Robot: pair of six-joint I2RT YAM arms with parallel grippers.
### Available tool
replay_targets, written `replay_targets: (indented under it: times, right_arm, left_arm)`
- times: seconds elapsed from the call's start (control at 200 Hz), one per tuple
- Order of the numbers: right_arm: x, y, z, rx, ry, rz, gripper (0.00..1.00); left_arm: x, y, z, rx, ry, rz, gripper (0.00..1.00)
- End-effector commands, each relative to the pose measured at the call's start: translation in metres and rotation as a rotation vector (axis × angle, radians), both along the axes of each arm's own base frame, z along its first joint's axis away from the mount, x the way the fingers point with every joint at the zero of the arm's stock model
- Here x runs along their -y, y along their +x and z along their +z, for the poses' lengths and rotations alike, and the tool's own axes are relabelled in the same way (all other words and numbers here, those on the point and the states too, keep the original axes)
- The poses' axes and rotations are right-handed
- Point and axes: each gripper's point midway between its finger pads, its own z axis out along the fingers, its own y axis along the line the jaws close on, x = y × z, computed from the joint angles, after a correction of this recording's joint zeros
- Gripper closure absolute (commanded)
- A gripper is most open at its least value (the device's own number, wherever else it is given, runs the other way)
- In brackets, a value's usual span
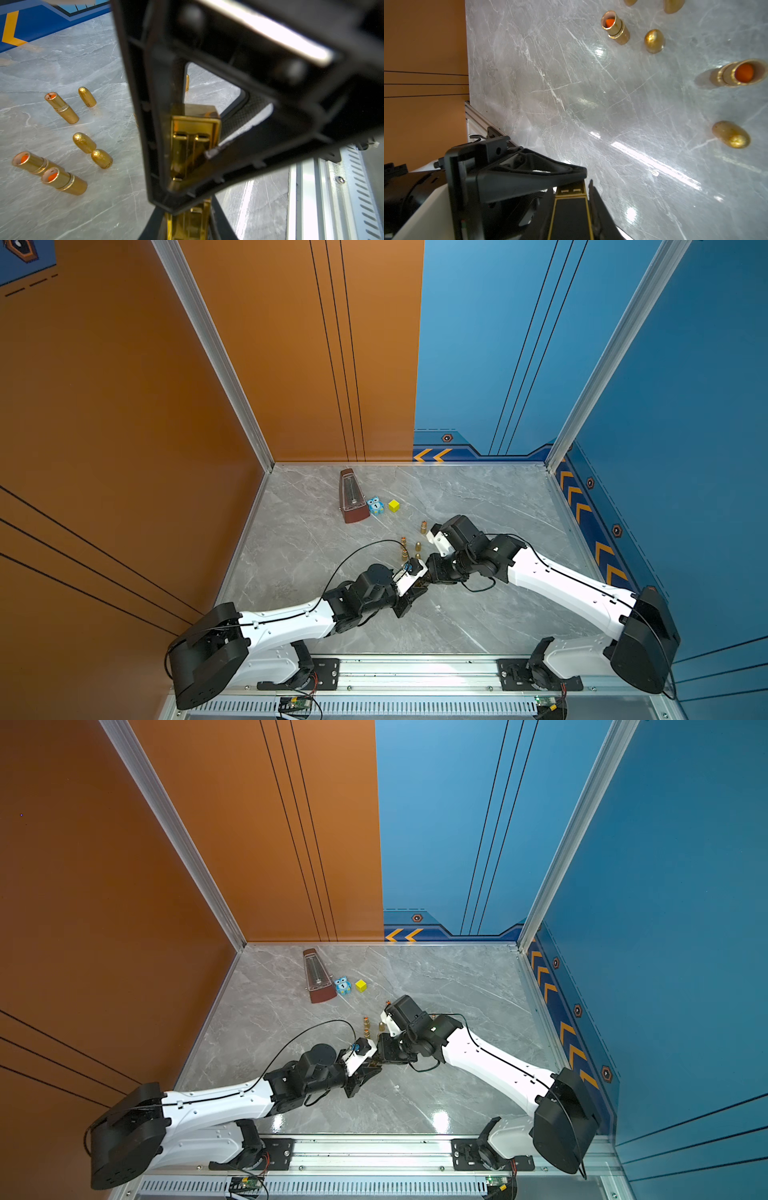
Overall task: Open the lipstick cap
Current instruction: Open the cover of the lipstick.
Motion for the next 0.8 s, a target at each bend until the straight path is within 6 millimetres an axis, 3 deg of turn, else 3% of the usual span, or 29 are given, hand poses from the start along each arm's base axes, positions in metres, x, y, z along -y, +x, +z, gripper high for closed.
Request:
replay_targets:
  times: [0.0, 0.175, 0.38, 0.54, 0.796]
  right_arm:
    - [0.004, -0.002, 0.009, 0.019, 0.022, -0.013, 0.61]
    - [0.010, 0.001, 0.003, 0.067, -0.014, 0.008, 0.53]
    - [0.013, 0.003, -0.009, 0.080, -0.057, 0.024, 0.63]
    - [0.020, 0.009, 0.000, 0.148, -0.065, 0.001, 0.63]
    - [0.021, 0.009, 0.004, 0.174, -0.043, -0.003, 0.75]
  left_arm:
    - [-0.003, 0.005, 0.009, 0.018, -0.027, 0.040, 1.00]
    - [-0.007, 0.002, 0.012, 0.017, -0.043, 0.039, 1.00]
    - [-0.006, -0.001, 0.013, 0.000, -0.051, 0.025, 1.00]
    - [-0.007, -0.003, 0.006, -0.025, -0.020, 0.017, 1.00]
    - [-0.010, -0.005, 0.001, -0.035, -0.004, 0.017, 1.00]
